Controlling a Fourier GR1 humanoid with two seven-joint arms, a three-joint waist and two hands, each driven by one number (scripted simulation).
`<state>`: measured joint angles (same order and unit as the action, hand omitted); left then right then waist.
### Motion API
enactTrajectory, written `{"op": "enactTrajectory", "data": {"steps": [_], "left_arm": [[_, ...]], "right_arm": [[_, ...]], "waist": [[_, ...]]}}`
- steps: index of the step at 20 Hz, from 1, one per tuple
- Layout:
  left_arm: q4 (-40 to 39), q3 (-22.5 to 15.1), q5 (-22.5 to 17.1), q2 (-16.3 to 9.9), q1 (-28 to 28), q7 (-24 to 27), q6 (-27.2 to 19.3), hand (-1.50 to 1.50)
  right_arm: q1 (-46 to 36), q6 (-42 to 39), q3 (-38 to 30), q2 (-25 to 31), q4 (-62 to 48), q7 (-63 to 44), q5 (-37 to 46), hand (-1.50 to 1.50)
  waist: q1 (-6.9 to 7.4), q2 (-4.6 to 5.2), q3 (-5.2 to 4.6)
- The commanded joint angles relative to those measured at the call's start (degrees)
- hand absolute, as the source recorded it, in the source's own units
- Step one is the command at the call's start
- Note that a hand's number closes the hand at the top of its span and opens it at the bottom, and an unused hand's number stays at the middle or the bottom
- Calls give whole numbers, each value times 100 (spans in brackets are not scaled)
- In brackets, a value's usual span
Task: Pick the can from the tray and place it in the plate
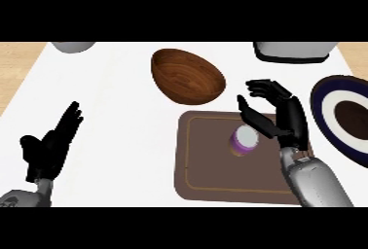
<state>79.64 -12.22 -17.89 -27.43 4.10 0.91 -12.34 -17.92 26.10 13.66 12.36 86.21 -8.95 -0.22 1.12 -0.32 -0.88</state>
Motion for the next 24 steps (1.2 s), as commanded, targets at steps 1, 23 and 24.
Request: {"op": "enactTrajectory", "data": {"steps": [1, 23, 24], "left_arm": [[-103, 1, 55, 114, 85, 601, 233, 0], [-369, 335, 166, 198, -269, 1018, 589, 0], [-439, 284, 213, 309, -244, 1115, 568, 0]], "right_arm": [[-55, 1603, 440, -838, -449, 406, 1283, -150], [1387, -677, 1767, -643, 1249, -4194, 5858, -150], [1234, -1053, 1724, -618, 1207, -4373, 5794, -150]], "waist": [[-23, 54, 67], [-195, -15, 64], [-173, 4, 66]]}}
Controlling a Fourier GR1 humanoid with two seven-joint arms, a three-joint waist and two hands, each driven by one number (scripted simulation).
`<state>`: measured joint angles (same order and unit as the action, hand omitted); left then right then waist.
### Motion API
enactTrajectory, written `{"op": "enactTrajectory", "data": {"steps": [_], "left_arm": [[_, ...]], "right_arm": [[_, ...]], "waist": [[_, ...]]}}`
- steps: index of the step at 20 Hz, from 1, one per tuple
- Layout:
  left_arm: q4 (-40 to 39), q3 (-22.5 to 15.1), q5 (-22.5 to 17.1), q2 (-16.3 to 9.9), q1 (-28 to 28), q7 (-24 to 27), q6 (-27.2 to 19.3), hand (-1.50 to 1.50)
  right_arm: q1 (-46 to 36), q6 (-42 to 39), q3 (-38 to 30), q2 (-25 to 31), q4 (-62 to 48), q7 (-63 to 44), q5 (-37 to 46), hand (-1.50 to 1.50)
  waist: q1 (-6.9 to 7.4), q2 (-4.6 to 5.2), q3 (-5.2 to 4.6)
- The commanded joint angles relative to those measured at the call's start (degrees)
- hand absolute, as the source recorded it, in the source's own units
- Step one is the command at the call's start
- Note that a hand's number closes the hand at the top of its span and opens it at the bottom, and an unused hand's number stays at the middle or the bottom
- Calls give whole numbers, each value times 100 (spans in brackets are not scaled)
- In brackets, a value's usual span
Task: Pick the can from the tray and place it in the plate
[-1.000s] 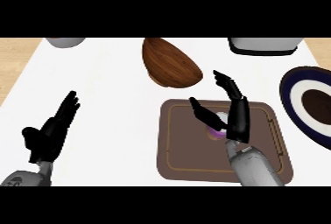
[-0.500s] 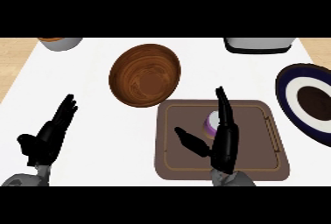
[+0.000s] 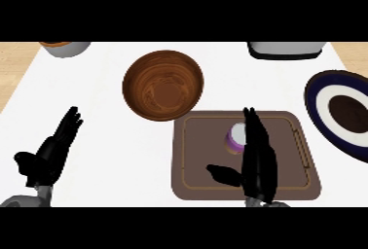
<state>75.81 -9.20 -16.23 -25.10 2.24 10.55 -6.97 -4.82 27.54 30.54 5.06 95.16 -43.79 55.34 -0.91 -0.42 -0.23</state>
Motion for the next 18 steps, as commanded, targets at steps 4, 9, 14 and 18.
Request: {"op": "enactTrajectory", "data": {"steps": [4, 9, 14, 18], "left_arm": [[47, 1, 121, 97, 354, -347, -9, 0], [-251, 63, 283, 282, 135, 126, 119, 0], [-34, 214, 272, 186, 10, 28, 197, 0], [-200, 176, 486, 461, 244, -28, 136, 0]], "right_arm": [[-102, -2024, 163, -249, 959, -1779, 243, -150], [-518, -2778, -266, -379, 839, -2284, 198, -150], [-387, -3516, -569, -116, 1028, -2299, -56, -150], [-451, -3423, -888, -233, 465, -1888, -240, -150]], "waist": [[51, 26, 19], [91, 37, 20], [103, 31, 20], [90, 43, 22]]}}
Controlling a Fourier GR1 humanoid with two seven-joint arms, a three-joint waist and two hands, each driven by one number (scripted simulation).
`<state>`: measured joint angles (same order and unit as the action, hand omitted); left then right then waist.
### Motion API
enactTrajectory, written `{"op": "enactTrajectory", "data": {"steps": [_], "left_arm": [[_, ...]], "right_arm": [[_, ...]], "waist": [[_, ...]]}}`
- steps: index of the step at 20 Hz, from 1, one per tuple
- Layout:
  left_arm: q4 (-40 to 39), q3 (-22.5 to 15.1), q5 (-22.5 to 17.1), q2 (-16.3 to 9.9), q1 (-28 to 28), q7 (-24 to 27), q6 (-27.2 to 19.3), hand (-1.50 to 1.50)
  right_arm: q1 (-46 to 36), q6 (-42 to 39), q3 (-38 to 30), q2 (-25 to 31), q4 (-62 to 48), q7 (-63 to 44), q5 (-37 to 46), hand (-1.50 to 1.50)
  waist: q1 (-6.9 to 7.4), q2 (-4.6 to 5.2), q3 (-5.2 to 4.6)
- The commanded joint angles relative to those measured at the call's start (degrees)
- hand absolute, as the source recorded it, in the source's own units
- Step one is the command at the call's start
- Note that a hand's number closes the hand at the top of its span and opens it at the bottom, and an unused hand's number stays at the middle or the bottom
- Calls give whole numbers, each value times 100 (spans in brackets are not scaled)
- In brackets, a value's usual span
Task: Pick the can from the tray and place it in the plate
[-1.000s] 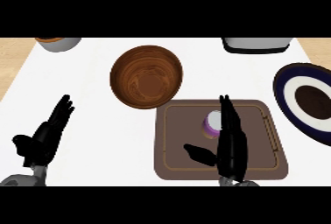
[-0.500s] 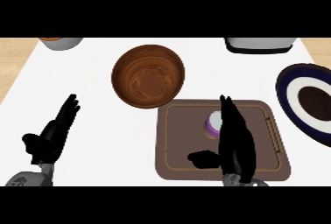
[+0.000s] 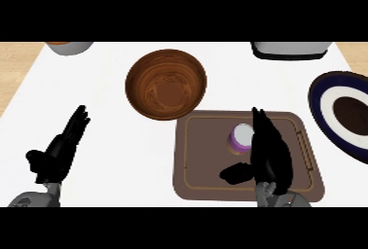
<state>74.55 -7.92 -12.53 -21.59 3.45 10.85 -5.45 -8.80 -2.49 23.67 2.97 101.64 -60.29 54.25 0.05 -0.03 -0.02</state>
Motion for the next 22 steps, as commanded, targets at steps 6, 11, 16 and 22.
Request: {"op": "enactTrajectory", "data": {"steps": [6, 11, 16, 22], "left_arm": [[479, 96, 346, 250, -220, -263, -58, 0], [669, 348, 307, 52, -321, -389, 249, 0], [2, 507, 533, 403, 200, -302, 233, 0], [-29, 664, 628, 436, 27, -70, 524, 0]], "right_arm": [[-50, -360, -473, -141, -468, 7, -108, -150], [-420, -251, -710, -197, -1327, 199, 116, -150], [-150, 64, -783, -65, -1786, 701, 119, -150], [-469, 91, -817, -199, -2422, 1423, -174, 150]], "waist": [[15, -3, 3], [39, -1, 4], [-7, 5, 3], [16, 6, 3]]}}
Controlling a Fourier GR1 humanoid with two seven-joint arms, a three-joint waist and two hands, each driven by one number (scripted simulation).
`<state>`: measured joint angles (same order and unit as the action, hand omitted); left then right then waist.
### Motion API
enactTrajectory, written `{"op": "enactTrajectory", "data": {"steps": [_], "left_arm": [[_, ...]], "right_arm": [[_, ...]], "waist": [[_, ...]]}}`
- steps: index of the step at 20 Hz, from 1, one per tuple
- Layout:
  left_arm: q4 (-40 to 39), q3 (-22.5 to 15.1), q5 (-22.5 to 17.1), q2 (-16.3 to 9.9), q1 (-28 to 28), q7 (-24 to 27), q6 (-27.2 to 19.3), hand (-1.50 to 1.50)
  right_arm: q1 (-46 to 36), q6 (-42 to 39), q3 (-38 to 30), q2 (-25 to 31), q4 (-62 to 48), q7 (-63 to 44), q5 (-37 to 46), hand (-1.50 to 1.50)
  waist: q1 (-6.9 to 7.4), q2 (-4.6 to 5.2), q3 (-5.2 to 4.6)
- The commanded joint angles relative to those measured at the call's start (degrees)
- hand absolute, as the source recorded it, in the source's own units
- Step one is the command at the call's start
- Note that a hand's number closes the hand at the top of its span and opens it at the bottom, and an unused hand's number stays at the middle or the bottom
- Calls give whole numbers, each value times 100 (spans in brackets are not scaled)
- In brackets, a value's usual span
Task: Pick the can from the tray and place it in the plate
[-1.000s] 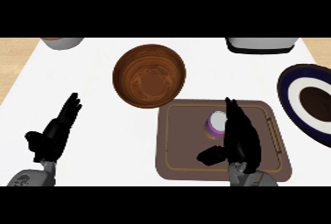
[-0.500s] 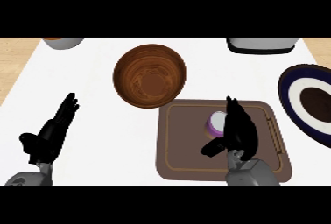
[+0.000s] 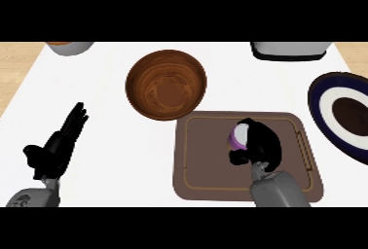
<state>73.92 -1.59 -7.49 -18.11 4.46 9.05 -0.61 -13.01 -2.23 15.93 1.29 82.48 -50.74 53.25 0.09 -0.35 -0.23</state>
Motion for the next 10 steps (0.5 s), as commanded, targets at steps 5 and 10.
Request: {"op": "enactTrajectory", "data": {"steps": [5, 10], "left_arm": [[482, 153, 98, 109, -206, -255, 86, 0], [421, 147, 224, 202, -116, -245, 83, 0]], "right_arm": [[-56, 301, -139, -35, -599, 847, -69, 150], [-44, 722, 451, -56, -366, 529, 778, 150]], "waist": [[14, 34, 24], [-1, 30, 23]]}}
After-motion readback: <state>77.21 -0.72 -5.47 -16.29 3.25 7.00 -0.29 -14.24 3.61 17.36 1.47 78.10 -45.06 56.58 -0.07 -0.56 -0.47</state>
